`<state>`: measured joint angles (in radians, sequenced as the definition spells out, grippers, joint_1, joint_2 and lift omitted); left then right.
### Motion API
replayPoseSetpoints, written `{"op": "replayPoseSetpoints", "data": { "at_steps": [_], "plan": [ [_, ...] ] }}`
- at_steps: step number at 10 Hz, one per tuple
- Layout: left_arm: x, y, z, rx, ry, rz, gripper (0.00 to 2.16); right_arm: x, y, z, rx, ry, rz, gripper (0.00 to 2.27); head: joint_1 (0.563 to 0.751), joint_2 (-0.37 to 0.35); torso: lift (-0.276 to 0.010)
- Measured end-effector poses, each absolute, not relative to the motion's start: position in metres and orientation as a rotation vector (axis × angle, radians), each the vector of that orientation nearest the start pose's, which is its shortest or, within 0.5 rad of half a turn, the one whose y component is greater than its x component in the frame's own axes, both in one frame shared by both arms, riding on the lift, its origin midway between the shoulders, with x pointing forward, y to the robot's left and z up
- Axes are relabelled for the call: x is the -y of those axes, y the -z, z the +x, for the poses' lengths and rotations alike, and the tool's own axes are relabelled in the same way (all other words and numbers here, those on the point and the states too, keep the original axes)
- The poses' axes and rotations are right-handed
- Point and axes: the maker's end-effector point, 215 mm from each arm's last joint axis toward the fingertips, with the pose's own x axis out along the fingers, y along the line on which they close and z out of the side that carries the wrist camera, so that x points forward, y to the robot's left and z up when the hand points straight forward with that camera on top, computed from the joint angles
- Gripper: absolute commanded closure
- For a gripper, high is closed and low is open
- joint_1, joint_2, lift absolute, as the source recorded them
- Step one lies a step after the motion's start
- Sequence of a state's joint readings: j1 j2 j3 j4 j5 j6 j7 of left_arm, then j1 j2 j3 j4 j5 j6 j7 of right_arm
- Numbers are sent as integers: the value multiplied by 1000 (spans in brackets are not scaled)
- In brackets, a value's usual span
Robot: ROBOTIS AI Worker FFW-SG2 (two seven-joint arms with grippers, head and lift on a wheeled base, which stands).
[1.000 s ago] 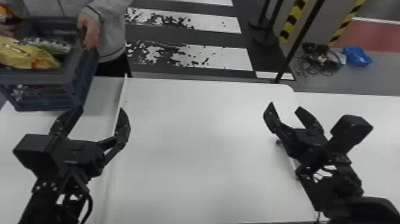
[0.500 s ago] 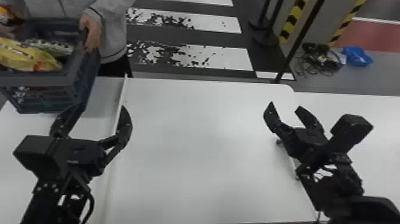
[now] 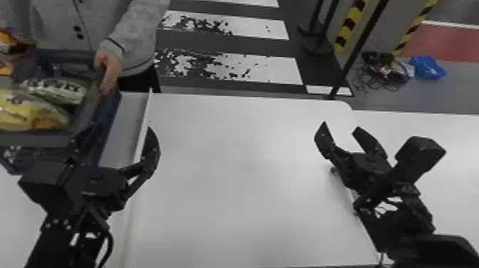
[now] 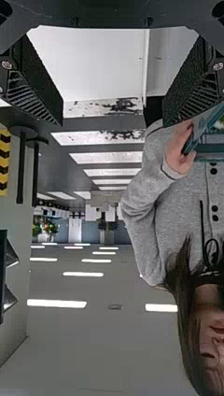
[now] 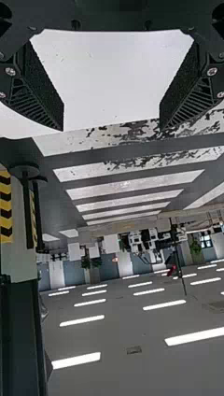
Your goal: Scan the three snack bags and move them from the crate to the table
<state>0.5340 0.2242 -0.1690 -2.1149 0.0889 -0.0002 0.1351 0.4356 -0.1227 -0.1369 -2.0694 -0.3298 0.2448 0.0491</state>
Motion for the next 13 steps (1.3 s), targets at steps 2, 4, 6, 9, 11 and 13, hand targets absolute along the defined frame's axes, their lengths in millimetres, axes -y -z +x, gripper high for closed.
{"op": "replayPoseSetpoints", "data": {
  "at_steps": [2,4,6,9,11,13],
  "plan": [
    [-176,328,428,-22,132,17,90,288,356,465,-160,-14,169,130,695,-140,-62],
    [-174,328,428,-22,137,17,90,288,356,465,-159,-14,169,130,695,-142,-62],
    [-173,327,428,-19,144,18,90,288,356,465,-160,-14,170,130,695,-144,-62],
    [-173,321,426,-6,146,16,90,286,359,463,-166,-15,173,130,695,-142,-62],
    [-175,301,424,22,138,11,90,288,360,461,-165,-11,173,130,695,-144,-62],
    [-191,285,416,26,102,16,90,289,363,462,-165,-11,177,130,695,-127,-62]
  ]
}}
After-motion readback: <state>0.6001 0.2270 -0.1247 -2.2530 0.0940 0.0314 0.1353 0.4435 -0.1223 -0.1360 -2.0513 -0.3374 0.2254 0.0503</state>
